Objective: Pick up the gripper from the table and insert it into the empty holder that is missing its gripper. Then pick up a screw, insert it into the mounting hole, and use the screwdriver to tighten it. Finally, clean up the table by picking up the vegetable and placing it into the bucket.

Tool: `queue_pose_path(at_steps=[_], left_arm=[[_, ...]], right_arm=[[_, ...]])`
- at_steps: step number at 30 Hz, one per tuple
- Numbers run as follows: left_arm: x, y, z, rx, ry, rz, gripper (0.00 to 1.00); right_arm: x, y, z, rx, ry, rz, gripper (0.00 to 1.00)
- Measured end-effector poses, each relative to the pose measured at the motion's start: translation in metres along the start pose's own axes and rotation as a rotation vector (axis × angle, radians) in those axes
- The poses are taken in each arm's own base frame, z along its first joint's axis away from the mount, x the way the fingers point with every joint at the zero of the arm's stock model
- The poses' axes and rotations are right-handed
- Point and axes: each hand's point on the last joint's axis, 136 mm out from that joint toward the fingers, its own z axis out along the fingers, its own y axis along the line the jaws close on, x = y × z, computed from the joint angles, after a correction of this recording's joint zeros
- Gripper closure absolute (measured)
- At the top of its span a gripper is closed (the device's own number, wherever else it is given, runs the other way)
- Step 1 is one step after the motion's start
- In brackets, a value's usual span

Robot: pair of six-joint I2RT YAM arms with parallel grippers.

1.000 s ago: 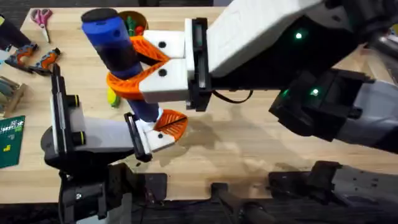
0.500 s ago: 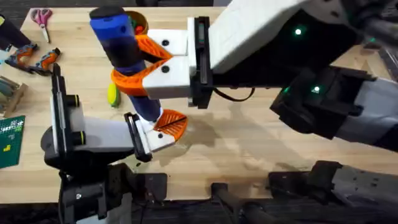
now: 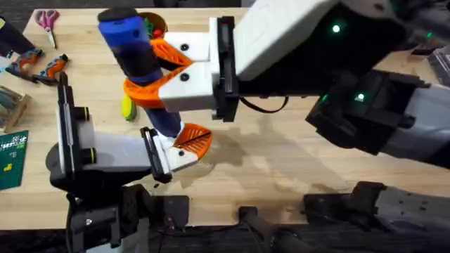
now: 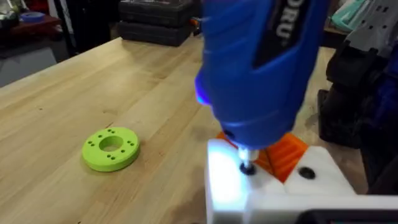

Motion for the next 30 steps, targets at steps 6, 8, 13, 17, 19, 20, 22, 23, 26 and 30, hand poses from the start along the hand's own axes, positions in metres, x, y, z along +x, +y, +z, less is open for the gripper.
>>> queue_pose_path(at_steps=[6, 8, 13, 17, 19, 20, 22, 23, 26, 30], left_arm=[[0.0, 0.0, 0.0, -0.001, 0.0, 0.004, 0.989], [0.0, 0.0, 0.0, 0.0, 0.0, 0.004, 0.989], [0.0, 0.0, 0.0, 0.0, 0.0, 0.004, 0.989], [0.0, 0.0, 0.0, 0.0, 0.0, 0.004, 0.989], [0.0, 0.0, 0.0, 0.0, 0.0, 0.004, 0.989], [0.0, 0.0, 0.0, 0.0, 0.0, 0.004, 0.989], [0.0, 0.0, 0.0, 0.0, 0.0, 0.004, 0.989], [0.0, 0.0, 0.0, 0.0, 0.0, 0.004, 0.989], [0.0, 0.0, 0.0, 0.0, 0.0, 0.004, 0.989], [0.0, 0.0, 0.0, 0.0, 0.0, 0.004, 0.989]], right_arm=[[-0.021, -0.013, 0.003, 0.012, -0.029, -0.02, 0.975], [-0.049, -0.021, 0.001, 0.035, -0.081, -0.067, 0.975], [-0.113, -0.027, -0.007, 0.071, -0.174, -0.152, 0.975], [-0.114, -0.03, -0.012, 0.08, -0.128, -0.146, 0.975], [-0.098, -0.038, -0.014, 0.095, -0.069, -0.12, 0.975], [-0.088, -0.043, -0.016, 0.106, -0.034, -0.109, 0.975], [-0.071, -0.052, -0.019, 0.125, 0.027, -0.099, 0.975], [-0.062, -0.057, -0.022, 0.136, 0.061, -0.098, 0.975], [-0.017, -0.083, -0.044, 0.223, 0.245, -0.109, 0.975], [0.034, -0.133, -0.09, 0.444, 0.53, -0.244, 0.975]])
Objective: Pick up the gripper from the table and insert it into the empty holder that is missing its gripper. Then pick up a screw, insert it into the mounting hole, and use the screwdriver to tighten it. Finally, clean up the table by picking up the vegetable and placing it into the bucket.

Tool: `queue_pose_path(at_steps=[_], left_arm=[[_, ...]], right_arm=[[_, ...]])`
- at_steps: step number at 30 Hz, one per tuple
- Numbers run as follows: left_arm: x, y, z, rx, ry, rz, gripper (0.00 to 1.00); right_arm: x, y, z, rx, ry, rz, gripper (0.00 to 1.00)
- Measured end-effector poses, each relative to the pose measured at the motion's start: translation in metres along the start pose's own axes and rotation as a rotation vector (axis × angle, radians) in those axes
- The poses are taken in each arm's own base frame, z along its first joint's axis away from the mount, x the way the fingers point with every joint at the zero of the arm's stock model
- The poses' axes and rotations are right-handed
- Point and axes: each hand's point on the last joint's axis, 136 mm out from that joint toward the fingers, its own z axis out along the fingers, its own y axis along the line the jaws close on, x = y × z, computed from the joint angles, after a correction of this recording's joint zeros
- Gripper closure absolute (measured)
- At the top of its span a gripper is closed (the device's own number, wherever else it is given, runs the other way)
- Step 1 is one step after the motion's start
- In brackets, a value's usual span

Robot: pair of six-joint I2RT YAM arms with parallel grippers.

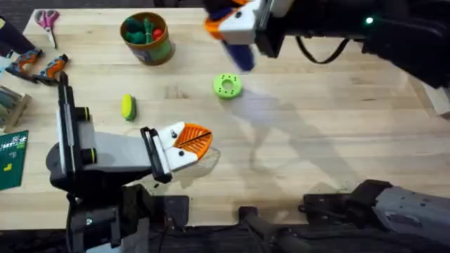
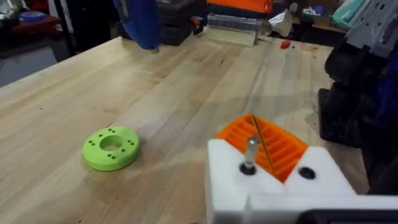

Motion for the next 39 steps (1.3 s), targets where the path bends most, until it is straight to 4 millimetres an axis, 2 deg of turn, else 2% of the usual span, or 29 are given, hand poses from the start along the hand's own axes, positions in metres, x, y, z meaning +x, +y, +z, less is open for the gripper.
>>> queue_pose_path(at_steps=[5, 8, 11, 17, 24, 39], left_arm=[[0.0, 0.0, 0.0, 0.0, 0.0, 0.0, 0.989], [0.0, 0.0, 0.0, 0.0, 0.0, 0.0, 0.989], [0.0, 0.0, 0.0, 0.0, 0.0, 0.0, 0.989], [0.0, 0.0, 0.0, 0.0, 0.0, 0.032, 0.989], [0.0, 0.0, 0.0, 0.0, 0.0, 0.054, 0.989], [0.0, 0.0, 0.0, 0.0, 0.0, 0.057, 0.989]], right_arm=[[0.05, -0.047, 0.006, 0.174, 0.197, -0.176, 0.975], [0.088, -0.072, 0.01, 0.226, 0.328, -0.254, 0.975], [0.128, -0.09, 0.015, 0.242, 0.455, -0.315, 0.975], [0.195, -0.118, 0.031, 0.245, 0.638, -0.442, 0.975], [0.245, -0.129, 0.037, 0.218, 0.74, -0.475, 0.975], [0.317, -0.128, 0.035, 0.147, 0.856, -0.41, 0.975]])
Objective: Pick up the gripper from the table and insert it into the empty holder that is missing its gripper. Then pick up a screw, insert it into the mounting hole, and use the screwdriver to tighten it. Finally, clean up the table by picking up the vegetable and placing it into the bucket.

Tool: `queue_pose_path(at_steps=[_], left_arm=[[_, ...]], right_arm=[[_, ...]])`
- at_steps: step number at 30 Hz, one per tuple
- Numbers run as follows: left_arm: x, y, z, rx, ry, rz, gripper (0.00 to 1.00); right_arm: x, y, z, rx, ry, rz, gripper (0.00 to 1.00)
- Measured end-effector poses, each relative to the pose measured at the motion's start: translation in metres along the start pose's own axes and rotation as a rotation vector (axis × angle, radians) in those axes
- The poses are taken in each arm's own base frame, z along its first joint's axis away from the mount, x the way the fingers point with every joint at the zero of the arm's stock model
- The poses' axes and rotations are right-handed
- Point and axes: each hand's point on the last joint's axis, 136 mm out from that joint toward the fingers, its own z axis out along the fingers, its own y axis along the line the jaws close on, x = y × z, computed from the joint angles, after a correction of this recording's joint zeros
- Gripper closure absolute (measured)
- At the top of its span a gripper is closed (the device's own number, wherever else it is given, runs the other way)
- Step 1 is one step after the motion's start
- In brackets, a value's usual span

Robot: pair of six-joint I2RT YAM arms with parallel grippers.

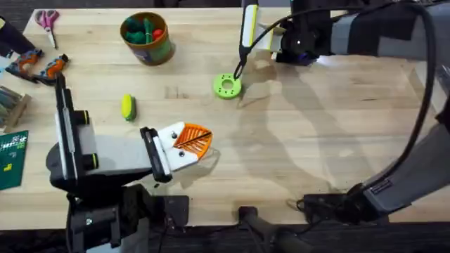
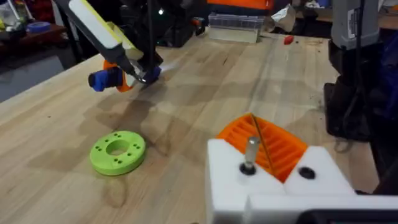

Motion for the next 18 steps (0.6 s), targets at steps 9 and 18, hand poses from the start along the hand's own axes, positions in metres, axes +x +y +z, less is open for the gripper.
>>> queue_pose_path(at_steps=[9, 18], left_arm=[[0.0, 0.0, 0.0, 0.0, 0.0, 0.002, 0.989], [0.0, 0.0, 0.0, 0.0, 0.0, 0.003, 0.989]], right_arm=[[0.009, 0.016, 0.004, -0.062, 0.03, -0.012, 0.712], [0.011, 0.01, 0.0, -0.066, 0.045, -0.021, 0.009]])
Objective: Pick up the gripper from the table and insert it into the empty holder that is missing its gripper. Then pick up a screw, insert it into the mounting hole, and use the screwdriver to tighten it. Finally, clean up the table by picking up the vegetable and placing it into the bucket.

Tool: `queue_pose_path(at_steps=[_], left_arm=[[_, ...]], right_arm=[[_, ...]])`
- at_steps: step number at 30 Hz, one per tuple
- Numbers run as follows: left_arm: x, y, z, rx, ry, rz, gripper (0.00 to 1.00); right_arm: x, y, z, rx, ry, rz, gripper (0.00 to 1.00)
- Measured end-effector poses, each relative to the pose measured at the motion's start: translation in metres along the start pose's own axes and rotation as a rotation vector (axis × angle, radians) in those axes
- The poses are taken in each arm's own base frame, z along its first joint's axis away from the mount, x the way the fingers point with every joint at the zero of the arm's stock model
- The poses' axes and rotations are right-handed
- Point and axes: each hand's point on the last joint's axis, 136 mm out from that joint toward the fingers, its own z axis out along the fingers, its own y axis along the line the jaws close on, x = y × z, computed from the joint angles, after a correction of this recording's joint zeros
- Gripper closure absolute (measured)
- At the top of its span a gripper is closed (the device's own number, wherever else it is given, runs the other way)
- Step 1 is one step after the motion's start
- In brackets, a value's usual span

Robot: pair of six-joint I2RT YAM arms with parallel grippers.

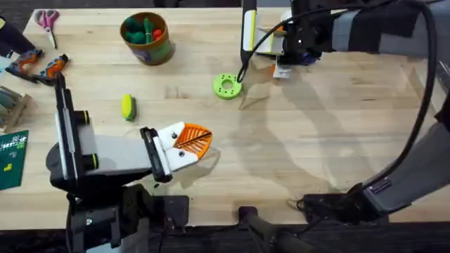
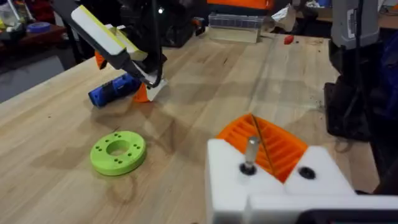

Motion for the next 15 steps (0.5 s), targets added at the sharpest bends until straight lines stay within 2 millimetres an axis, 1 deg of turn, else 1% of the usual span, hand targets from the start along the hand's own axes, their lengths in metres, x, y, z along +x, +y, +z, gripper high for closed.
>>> queue_pose_path(at_steps=[5, 8, 10, 12, 15], left_arm=[[0.0, 0.0, 0.0, 0.0, 0.0, 0.0, 0.989], [0.0, 0.0, 0.0, 0.0, 0.0, 0.0, 0.989], [0.0, 0.0, 0.0, 0.0, 0.0, 0.0, 0.989], [0.0, 0.0, 0.0, 0.0, 0.0, 0.0, 0.989], [0.0, 0.0, 0.0, 0.0, 0.0, 0.0, 0.989]], right_arm=[[0.001, 0.003, 0.0, -0.009, 0.011, 0.004, 0.009], [-0.001, 0.007, -0.004, -0.024, 0.023, 0.022, 0.009], [-0.007, 0.01, -0.009, -0.031, 0.018, 0.034, 0.008], [-0.017, 0.008, -0.017, -0.018, 0.001, 0.044, 0.008], [-0.033, 0.0, -0.034, 0.018, -0.033, 0.069, 0.007]])
